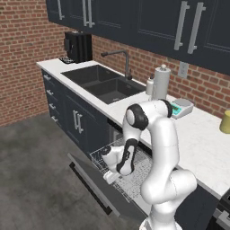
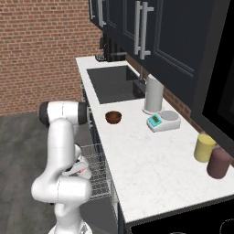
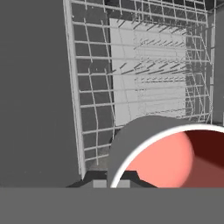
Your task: Pick up the cup and bowl from the counter, place them in the dishwasher, and close the dishwasher door.
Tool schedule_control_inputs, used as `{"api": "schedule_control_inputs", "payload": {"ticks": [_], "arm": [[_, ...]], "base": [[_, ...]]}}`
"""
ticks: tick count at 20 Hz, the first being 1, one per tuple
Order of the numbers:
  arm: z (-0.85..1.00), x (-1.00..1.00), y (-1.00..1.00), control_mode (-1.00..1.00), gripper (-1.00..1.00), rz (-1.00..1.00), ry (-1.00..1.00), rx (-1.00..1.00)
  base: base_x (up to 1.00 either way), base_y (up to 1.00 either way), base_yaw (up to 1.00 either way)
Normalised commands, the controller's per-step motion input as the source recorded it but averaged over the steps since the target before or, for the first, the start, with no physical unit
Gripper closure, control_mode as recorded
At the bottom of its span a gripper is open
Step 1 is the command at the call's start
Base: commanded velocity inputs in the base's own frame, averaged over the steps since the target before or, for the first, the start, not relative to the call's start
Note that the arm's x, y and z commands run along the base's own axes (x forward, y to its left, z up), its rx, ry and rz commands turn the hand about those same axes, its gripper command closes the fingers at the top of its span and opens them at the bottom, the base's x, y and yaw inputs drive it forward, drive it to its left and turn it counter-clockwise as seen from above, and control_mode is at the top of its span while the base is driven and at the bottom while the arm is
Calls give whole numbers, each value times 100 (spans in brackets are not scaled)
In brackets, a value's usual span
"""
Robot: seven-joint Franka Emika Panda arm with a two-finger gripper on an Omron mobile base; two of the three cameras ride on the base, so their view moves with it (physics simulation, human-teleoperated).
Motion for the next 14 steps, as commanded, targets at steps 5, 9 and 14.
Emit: {"api": "schedule_control_inputs", "payload": {"ticks": [5,9,14], "arm": [[-20,44,-5,-100,100,0,0,0],[-22,29,-5,-100,100,0,0,0],[-54,10,0,-100,100,0,0,0]], "base": [[0,0,0],[0,0,0],[0,0,0]]}}
